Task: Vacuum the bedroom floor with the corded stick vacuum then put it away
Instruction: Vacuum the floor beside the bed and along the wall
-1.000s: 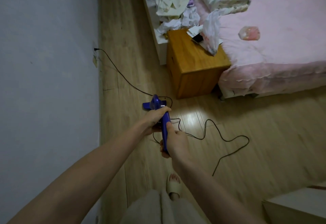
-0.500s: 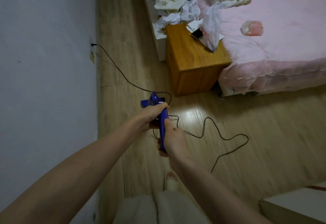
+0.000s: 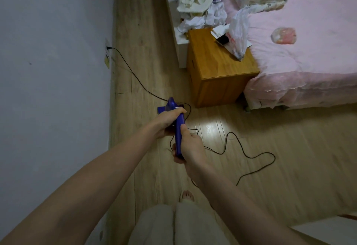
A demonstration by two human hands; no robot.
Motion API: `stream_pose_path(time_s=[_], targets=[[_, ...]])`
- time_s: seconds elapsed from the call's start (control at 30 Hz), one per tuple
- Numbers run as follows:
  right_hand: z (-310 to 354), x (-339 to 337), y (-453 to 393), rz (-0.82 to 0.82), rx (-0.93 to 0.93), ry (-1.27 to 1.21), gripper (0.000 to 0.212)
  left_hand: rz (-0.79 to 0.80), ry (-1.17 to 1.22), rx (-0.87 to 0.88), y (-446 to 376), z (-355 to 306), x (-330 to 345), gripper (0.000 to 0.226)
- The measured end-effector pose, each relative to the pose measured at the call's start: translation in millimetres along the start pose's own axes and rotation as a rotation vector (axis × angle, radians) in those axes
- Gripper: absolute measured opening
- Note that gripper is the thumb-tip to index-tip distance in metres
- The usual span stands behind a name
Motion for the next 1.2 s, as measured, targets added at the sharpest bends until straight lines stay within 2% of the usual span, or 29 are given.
stream_pose_path(time_s=[0.03,0.13,0.3,0.43,0.67,0.77,0.87,1.2], targets=[[-1.2,-1.0,-3.1,0.001,0.001,0.005,0.038,-0.003,-0.004,-0.003,-2.1,0.2,1.1,0.067],[-9.0,-2.6,-5.7,0.016,0.006,0.021,0.037,-0.016,-0.035,-0.013,-1.0,4.7,2.0,0.047],[-24.5,-6.1,10.8,0.013,0.000,0.084,0.036,-0.062,-0.065,-0.036,10.6,22.1,0.9,0.033],[-12.8,-14.9,31.8,0.008,-0.021,0.071,0.037,-0.039,-0.022,-0.059,26.3,23.9,2.1,0.046],[-5.5,-21.7,50.3,0.020,-0.015,0.021,0.035,-0.017,-0.061,-0.058,38.2,21.9,12.8,0.046],[-6.6,-19.2,41.0,0.035,-0.014,0.036,0.035,-0.030,-0.011,-0.048,31.5,20.0,8.3,0.047],[-11.5,-16.0,25.6,0.066,-0.008,0.090,0.037,-0.036,0.020,-0.024,23.7,19.9,5.5,0.039],[-21.6,-28.5,-31.6,0.114,0.027,0.212,0.044,-0.144,-0.031,0.009,-12.9,15.5,17.5,0.036]])
Point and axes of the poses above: each hand's wrist, its own y-axis away from the middle knuckle, its own x-axis out of the palm, z = x × y, the point moved 7 cm from there along -y, towards the middle knuckle, and after that the axes turned 2 degrees about -x, right-handed, at the moved point
